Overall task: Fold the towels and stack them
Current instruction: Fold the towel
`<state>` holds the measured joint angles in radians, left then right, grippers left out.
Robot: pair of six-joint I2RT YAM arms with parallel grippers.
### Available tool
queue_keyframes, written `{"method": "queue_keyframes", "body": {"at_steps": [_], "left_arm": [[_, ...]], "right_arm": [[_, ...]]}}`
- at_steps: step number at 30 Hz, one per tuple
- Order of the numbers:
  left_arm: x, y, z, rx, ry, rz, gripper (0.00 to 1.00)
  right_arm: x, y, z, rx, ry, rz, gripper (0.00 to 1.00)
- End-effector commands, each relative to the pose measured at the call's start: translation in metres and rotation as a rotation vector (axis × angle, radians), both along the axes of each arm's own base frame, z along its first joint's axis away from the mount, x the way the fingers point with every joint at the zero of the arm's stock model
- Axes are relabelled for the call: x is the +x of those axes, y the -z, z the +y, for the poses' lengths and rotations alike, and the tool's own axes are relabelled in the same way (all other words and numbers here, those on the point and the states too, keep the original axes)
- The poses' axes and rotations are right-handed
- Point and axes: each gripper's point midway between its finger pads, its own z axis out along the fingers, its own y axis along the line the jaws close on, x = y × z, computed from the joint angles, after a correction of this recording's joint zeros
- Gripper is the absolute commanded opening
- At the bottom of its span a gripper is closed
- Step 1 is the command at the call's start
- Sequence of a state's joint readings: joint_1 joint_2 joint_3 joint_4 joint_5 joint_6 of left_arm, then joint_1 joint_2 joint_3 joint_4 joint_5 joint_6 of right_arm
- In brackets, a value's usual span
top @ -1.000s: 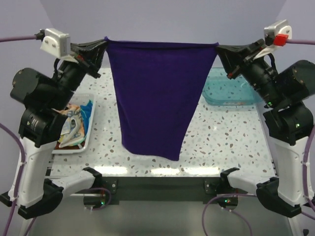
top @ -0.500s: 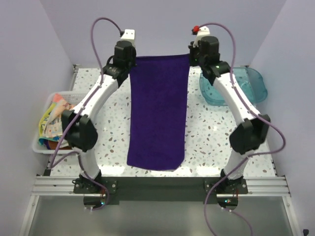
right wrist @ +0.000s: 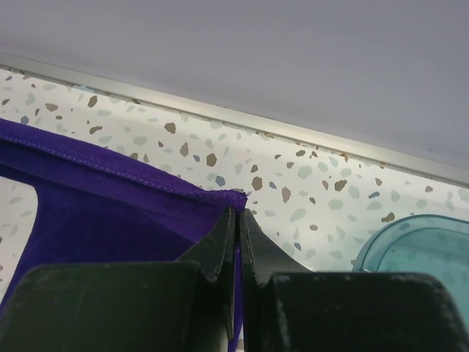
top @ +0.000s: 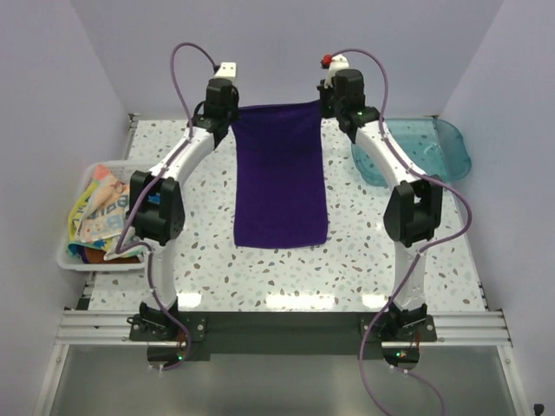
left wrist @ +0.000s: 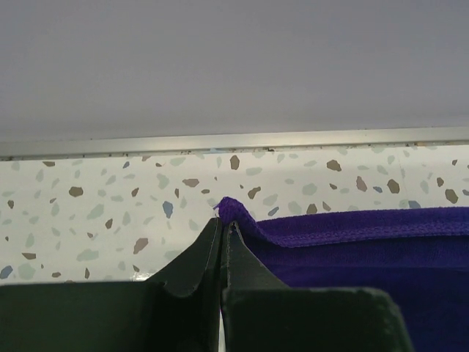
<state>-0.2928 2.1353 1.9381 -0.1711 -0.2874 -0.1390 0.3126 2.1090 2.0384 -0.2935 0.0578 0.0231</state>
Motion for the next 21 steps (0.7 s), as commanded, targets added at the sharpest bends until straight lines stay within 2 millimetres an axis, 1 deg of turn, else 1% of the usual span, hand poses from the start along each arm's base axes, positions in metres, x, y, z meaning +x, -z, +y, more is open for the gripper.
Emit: {"method": "queue_keyframes", "body": {"at_steps": [1, 2, 3, 5, 6, 7, 8, 9, 10, 11, 12, 14, 15, 16, 17, 19, 20, 21], "left_arm": [[-0.007, -0.032, 0.001, -0.064, 0.024, -0.092, 0.00], [-0.013, -0.020, 0.001, -0.067, 0.029, -0.064, 0.00], [-0.019, -0.027, -0.002, -0.089, 0.047, -0.068, 0.00], [-0.029, -0.024, -0.004, -0.110, 0.062, -0.052, 0.00], [-0.039, -0.019, -0.004, -0.126, 0.064, -0.034, 0.00], [-0.045, -0.018, -0.005, -0.137, 0.076, -0.025, 0.00], [-0.054, -0.003, -0.004, -0.137, 0.077, 0.010, 0.00], [-0.062, -0.010, -0.004, -0.152, 0.080, 0.005, 0.00], [-0.067, -0.006, -0.004, -0.156, 0.085, 0.019, 0.00], [-0.076, 0.006, -0.002, -0.152, 0.083, 0.051, 0.00], [-0.082, 0.002, 0.000, -0.159, 0.081, 0.052, 0.00], [-0.095, 0.017, 0.002, -0.150, 0.080, 0.103, 0.00], [-0.100, 0.016, 0.003, -0.153, 0.082, 0.108, 0.00], [-0.106, 0.022, 0.002, -0.151, 0.092, 0.136, 0.00], [-0.113, 0.032, 0.003, -0.151, 0.095, 0.164, 0.00], [-0.123, 0.037, 0.001, -0.168, 0.109, 0.192, 0.00], [-0.131, 0.047, 0.001, -0.170, 0.114, 0.222, 0.00], [-0.135, 0.045, 0.001, -0.180, 0.113, 0.226, 0.00]], "right_arm": [[-0.005, -0.018, -0.004, 0.011, -0.021, -0.057, 0.00], [-0.009, -0.012, -0.007, 0.005, -0.019, -0.043, 0.00], [-0.017, -0.005, -0.009, -0.001, -0.017, -0.023, 0.00], [-0.026, 0.003, -0.012, 0.000, -0.010, 0.001, 0.00], [-0.035, 0.005, -0.014, 0.001, -0.010, 0.014, 0.00], [-0.041, 0.011, -0.016, 0.003, -0.010, 0.039, 0.00], [-0.047, 0.013, -0.017, 0.005, -0.007, 0.053, 0.00], [-0.055, 0.025, -0.018, 0.001, -0.007, 0.085, 0.00], [-0.063, 0.024, -0.021, 0.004, -0.001, 0.099, 0.00], [-0.067, 0.028, -0.023, 0.001, 0.006, 0.115, 0.00], [-0.074, 0.036, -0.025, -0.005, 0.010, 0.141, 0.00], [-0.084, 0.038, -0.029, -0.003, 0.018, 0.168, 0.00], [-0.089, 0.043, -0.029, -0.008, 0.013, 0.186, 0.00], [-0.096, 0.048, -0.031, -0.013, 0.016, 0.213, 0.00], [-0.100, 0.045, -0.033, -0.012, 0.020, 0.215, 0.00], [-0.109, 0.051, -0.038, -0.022, 0.032, 0.247, 0.00], [-0.114, 0.048, -0.040, -0.020, 0.038, 0.247, 0.00], [-0.119, 0.053, -0.042, -0.028, 0.046, 0.271, 0.00]]}}
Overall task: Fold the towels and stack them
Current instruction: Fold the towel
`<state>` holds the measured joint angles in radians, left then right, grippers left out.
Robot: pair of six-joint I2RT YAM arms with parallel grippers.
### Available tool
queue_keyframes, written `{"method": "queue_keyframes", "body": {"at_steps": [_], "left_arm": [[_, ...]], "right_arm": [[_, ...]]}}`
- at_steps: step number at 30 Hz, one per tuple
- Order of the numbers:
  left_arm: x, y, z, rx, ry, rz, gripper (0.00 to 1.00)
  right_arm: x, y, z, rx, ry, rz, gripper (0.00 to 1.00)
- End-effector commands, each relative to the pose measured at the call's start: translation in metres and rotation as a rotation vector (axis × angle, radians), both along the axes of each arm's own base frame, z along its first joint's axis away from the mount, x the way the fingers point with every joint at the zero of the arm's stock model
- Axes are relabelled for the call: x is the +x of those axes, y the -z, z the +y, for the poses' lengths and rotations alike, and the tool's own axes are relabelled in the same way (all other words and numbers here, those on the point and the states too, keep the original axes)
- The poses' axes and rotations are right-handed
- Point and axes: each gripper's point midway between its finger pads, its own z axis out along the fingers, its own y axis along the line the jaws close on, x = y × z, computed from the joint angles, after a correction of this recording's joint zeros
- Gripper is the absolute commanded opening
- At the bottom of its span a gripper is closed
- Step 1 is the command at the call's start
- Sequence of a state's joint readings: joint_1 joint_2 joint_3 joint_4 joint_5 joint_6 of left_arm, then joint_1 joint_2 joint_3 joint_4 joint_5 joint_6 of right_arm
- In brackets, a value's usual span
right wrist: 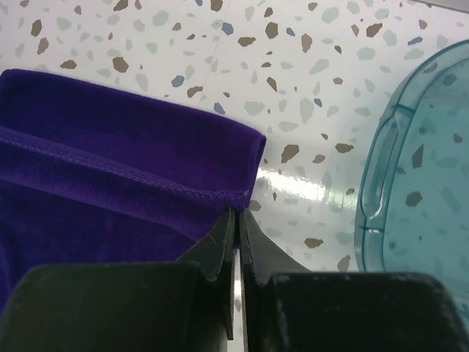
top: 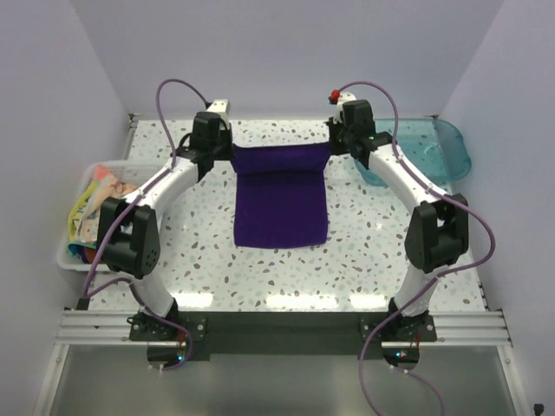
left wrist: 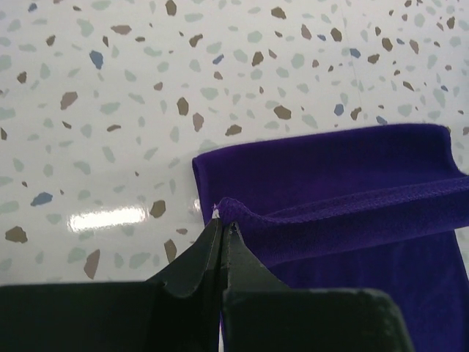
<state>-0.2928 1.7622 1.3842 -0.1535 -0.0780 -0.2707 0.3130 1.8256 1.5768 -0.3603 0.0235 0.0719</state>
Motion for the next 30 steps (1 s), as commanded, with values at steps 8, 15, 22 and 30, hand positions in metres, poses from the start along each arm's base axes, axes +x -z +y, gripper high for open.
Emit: {"method": "queue_keyframes", "body": {"at_steps": [8, 15, 22, 30], "left_arm": [[-0.057, 0.021, 0.011, -0.040, -0.002, 0.131, 0.00], [-0.069, 0.023, 0.014, -0.030, 0.008, 0.156, 0.00], [-0.081, 0.020, 0.014, -0.033, 0.017, 0.192, 0.00], [-0.105, 0.011, 0.011, -0.079, 0.040, 0.224, 0.00]], "right_arm": [[-0.050, 0.004, -0.019, 0.018, 0.067, 0.132, 0.00], [-0.072, 0.025, -0.021, 0.037, 0.091, 0.220, 0.00], [-0.084, 0.015, -0.024, 0.049, 0.103, 0.228, 0.00], [-0.110, 0.015, -0.030, 0.062, 0.132, 0.287, 0.00]]}}
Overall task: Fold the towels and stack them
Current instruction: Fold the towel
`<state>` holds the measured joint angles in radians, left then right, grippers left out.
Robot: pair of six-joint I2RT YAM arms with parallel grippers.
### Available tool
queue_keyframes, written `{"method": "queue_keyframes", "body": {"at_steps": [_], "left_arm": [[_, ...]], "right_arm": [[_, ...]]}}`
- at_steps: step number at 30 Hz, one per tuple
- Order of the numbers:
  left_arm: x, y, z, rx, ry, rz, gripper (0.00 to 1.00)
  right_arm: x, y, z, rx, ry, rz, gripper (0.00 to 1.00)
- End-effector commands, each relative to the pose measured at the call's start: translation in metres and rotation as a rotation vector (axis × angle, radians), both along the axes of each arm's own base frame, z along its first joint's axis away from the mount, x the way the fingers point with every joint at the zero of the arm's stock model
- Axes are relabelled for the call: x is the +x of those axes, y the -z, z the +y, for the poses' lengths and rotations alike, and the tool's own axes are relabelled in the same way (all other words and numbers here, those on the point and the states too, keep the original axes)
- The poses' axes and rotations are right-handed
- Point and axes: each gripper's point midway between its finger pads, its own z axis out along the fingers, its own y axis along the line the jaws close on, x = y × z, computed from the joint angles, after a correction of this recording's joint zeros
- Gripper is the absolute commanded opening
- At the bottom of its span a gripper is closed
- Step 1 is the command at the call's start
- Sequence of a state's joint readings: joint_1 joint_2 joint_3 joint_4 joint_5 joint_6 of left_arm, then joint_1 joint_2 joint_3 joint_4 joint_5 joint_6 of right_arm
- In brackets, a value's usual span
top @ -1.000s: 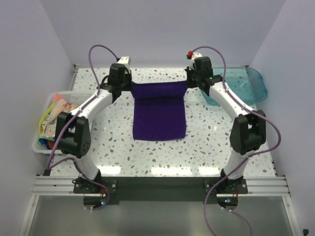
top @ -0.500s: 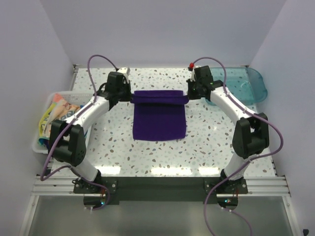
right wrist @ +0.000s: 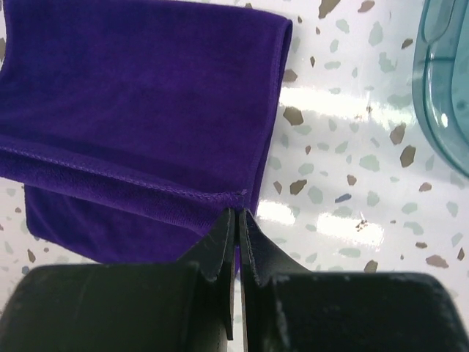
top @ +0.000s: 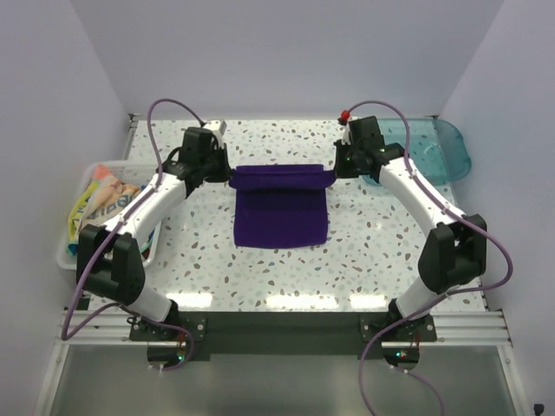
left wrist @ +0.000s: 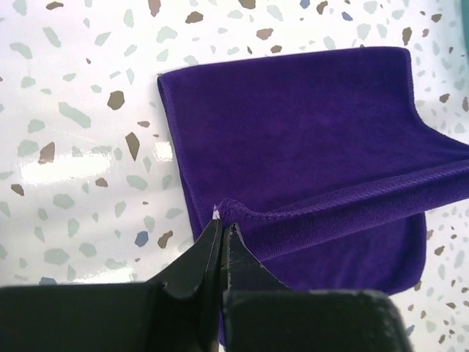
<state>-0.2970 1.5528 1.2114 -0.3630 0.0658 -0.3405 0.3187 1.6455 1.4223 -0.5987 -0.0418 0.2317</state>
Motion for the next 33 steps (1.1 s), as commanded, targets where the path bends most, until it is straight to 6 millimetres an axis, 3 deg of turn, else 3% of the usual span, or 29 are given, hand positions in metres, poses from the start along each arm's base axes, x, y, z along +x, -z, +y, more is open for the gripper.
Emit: {"method": "queue_keyframes", "body": {"at_steps": [1, 3, 6, 11, 17, 27, 31, 33], "left_arm": [[-0.021, 0.003, 0.014, 0.007, -0.032, 0.043, 0.00], [-0.030, 0.009, 0.012, -0.011, -0.024, 0.063, 0.00], [-0.044, 0.036, 0.013, -0.019, -0.029, 0.108, 0.00], [-0.074, 0.096, 0.011, -0.026, -0.021, 0.249, 0.00], [-0.089, 0.134, 0.007, -0.010, -0.007, 0.328, 0.00], [-0.090, 0.138, 0.014, 0.034, -0.027, 0.330, 0.00], [-0.082, 0.120, 0.013, 0.034, -0.029, 0.290, 0.00], [-0.072, 0.103, 0.012, 0.037, -0.031, 0.260, 0.00]], "right_arm": [[-0.023, -0.001, -0.021, -0.026, 0.074, 0.046, 0.00], [-0.032, 0.009, -0.023, -0.017, 0.091, 0.065, 0.00], [-0.043, 0.035, -0.017, 0.021, 0.085, 0.127, 0.00], [-0.064, 0.086, -0.009, 0.057, 0.084, 0.257, 0.00], [-0.071, 0.116, -0.010, 0.037, 0.090, 0.322, 0.00], [-0.073, 0.134, -0.016, 0.005, 0.103, 0.355, 0.00], [-0.067, 0.123, -0.017, -0.005, 0.105, 0.328, 0.00], [-0.059, 0.106, -0.017, -0.004, 0.104, 0.289, 0.00]]}}
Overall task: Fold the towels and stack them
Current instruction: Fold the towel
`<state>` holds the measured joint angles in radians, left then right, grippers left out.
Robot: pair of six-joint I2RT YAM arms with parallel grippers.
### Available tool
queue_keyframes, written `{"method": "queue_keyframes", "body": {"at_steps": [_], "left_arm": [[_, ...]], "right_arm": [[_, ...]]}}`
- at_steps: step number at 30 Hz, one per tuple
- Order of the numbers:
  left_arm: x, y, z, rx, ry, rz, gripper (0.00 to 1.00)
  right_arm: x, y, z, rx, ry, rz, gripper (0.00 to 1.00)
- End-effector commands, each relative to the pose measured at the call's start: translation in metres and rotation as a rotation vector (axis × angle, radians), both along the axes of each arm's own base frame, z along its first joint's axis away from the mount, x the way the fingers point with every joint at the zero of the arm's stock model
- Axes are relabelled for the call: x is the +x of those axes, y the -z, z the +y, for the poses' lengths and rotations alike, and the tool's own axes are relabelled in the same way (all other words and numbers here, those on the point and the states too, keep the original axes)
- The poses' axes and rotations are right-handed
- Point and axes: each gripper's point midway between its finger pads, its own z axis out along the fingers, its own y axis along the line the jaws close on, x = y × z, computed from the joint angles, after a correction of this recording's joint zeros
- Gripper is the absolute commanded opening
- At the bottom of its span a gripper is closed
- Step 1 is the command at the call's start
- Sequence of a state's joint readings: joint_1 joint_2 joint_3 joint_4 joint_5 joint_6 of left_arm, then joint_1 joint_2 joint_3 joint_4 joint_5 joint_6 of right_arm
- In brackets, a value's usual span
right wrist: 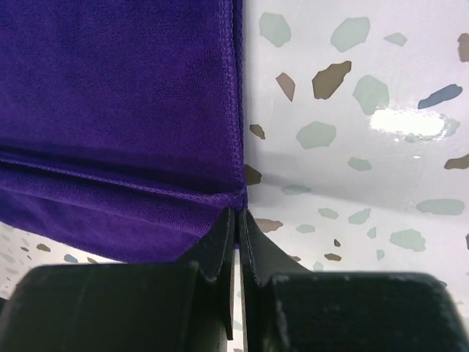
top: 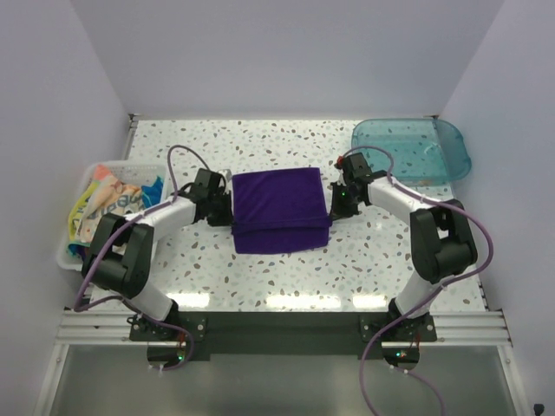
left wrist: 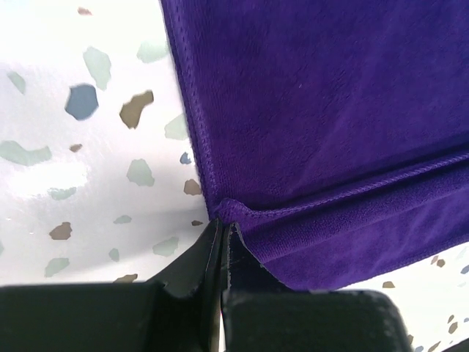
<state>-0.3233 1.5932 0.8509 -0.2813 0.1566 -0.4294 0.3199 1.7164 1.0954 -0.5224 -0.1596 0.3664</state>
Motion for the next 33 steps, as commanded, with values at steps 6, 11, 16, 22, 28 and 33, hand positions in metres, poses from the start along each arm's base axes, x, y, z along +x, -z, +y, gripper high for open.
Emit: {"method": "queue_keyframes", "body": {"at_steps": [6, 11, 16, 22, 28, 33], "left_arm": [[0.038, -0.085, 0.015, 0.067, -0.060, -0.188, 0.00], [0.032, -0.110, 0.017, 0.062, -0.056, -0.211, 0.00], [0.011, -0.107, 0.012, 0.042, -0.046, -0.171, 0.00], [-0.006, -0.072, 0.009, 0.057, -0.038, -0.118, 0.01], [-0.012, -0.030, 0.002, 0.074, -0.020, -0.071, 0.02], [-0.027, -0.010, -0.007, 0.083, 0.005, -0.043, 0.08]], "right_arm": [[0.030, -0.070, -0.018, -0.058, 0.055, -0.171, 0.00], [0.022, -0.095, -0.020, -0.043, 0.061, -0.207, 0.00], [0.010, -0.102, -0.025, -0.045, 0.060, -0.208, 0.00], [-0.007, -0.070, -0.025, -0.038, 0.058, -0.149, 0.00], [-0.012, -0.021, -0.022, -0.029, 0.073, -0.079, 0.00], [-0.019, 0.002, -0.016, -0.013, 0.048, -0.032, 0.00]]}}
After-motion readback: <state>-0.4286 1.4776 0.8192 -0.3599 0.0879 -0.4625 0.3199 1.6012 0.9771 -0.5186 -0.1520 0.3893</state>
